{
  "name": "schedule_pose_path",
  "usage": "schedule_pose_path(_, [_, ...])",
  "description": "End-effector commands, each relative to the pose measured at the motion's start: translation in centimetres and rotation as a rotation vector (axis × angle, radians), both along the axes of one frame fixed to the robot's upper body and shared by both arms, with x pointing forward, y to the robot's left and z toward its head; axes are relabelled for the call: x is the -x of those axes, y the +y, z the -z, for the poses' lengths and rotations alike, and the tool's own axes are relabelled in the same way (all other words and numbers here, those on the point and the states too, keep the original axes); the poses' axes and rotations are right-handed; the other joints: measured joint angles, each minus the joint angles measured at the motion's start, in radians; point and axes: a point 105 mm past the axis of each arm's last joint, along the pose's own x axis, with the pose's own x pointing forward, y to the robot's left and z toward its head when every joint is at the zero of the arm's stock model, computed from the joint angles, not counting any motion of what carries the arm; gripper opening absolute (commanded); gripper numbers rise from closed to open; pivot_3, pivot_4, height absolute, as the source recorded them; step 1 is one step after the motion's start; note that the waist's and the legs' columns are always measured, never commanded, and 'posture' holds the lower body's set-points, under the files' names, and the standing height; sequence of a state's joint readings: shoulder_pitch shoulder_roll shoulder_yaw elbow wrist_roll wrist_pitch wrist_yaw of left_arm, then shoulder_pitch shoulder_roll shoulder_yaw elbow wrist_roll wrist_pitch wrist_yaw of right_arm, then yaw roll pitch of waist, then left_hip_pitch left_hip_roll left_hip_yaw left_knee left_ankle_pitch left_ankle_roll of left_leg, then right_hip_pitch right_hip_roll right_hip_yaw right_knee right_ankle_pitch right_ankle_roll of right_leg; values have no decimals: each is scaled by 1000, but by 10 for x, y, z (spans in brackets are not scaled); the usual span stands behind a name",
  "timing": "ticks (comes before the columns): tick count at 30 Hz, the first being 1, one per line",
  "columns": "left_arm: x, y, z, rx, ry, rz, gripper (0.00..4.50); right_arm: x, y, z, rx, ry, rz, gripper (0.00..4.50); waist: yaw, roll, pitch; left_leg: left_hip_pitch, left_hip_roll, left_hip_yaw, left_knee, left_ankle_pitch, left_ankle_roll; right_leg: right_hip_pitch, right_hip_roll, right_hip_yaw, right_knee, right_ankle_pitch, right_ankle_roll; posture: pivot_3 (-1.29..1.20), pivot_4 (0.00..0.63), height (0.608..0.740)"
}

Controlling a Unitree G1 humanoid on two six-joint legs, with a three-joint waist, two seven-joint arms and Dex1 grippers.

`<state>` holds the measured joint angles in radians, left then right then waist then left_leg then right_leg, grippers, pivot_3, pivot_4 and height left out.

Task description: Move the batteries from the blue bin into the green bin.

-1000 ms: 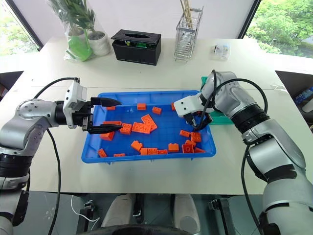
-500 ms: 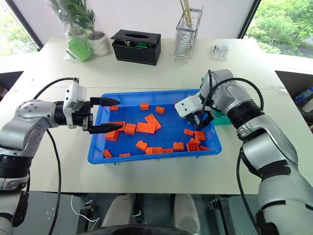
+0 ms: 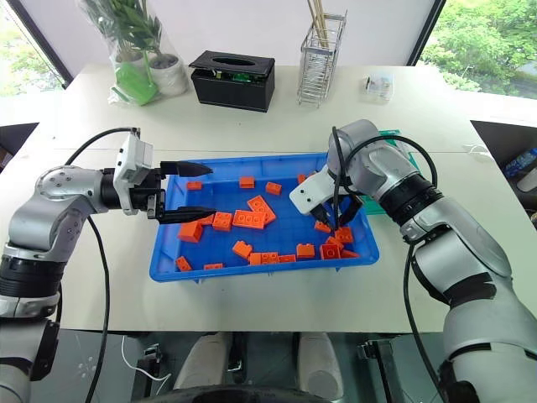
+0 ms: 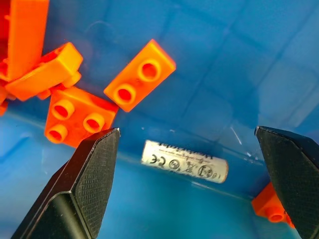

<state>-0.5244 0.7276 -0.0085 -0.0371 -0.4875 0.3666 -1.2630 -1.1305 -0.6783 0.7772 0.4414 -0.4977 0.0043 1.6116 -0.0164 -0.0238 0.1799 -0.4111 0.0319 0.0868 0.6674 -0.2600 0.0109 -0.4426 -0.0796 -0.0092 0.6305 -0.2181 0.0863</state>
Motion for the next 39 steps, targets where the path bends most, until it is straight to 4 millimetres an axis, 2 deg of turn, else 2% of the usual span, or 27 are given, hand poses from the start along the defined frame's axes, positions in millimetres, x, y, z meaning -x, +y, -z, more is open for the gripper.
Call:
schedule_pose_path(1, [0, -2, -9, 4, -43, 14, 4500, -3, 5, -10, 18, -42, -8, 4451, 0, 0, 0, 0, 0, 0, 0, 0, 0, 0, 0, 0, 0, 0, 0, 0, 150, 736])
schedule_pose_path(11, [0, -4, -9, 7, -46, 18, 4500, -16, 5, -13, 30, -91, 68, 4451, -1, 0, 0, 0, 0, 0, 0, 0, 0, 0, 0, 0, 0, 0, 0, 0, 150, 736])
schedule_pose_path(18, [-1, -6, -9, 10, -48, 23, 4500, -27, -13, -12, 62, -110, 160, 4451, 1, 0, 0, 0, 0, 0, 0, 0, 0, 0, 0, 0, 0, 0, 0, 0, 150, 736])
schedule_pose_path(23, [-2, -6, -10, 10, -48, 29, 4500, -25, -20, -7, 70, -78, 179, 4451, 3, 0, 0, 0, 0, 0, 0, 0, -1, 1, 0, 0, 0, 0, 0, 0, 150, 736])
schedule_pose_path(26, [-3, -5, -10, 8, -47, 32, 4500, -23, -19, -5, 61, -65, 177, 3581, 3, 0, 0, 0, 0, 0, 0, 0, -1, 1, 0, 0, 0, 0, 0, 0, 150, 736])
schedule_pose_path(29, [-3, -5, -10, 7, -45, 36, 4500, -20, -13, -6, 34, -55, 174, 2202, 1, 0, 0, 0, 0, 0, 0, 0, -1, 1, 0, 0, 0, 0, 0, 0, 150, 736])
schedule_pose_path(31, [-3, -5, -9, 7, -43, 37, 4500, -19, -6, -9, 5, -55, 164, 2202, 1, 0, 0, 0, 0, 0, 0, 0, -1, 1, 0, 0, 0, 0, 0, 0, 150, 736])
schedule_pose_path(33, [-3, -5, -8, 6, -41, 39, 4500, -17, 11, -24, -77, -69, 142, 2202, -1, 0, 0, 0, 0, 0, 0, 0, -1, 0, 0, 0, 0, 0, 0, 0, 150, 736])
schedule_pose_path(36, [-2, -5, -7, 7, -39, 41, 4500, -9, 38, -58, -274, -87, 132, 2202, -4, 0, 0, 0, 0, 0, 0, 0, -1, 0, 0, 0, 1, 0, 0, 0, 150, 736])
schedule_pose_path(39, [-2, -3, -8, 9, -40, 36, 4500, -4, 48, -95, -474, -110, 184, 2202, -2, 1, 1, 0, 0, -1, 0, 0, -1, -1, 0, 0, 2, 0, 0, 0, 150, 736])
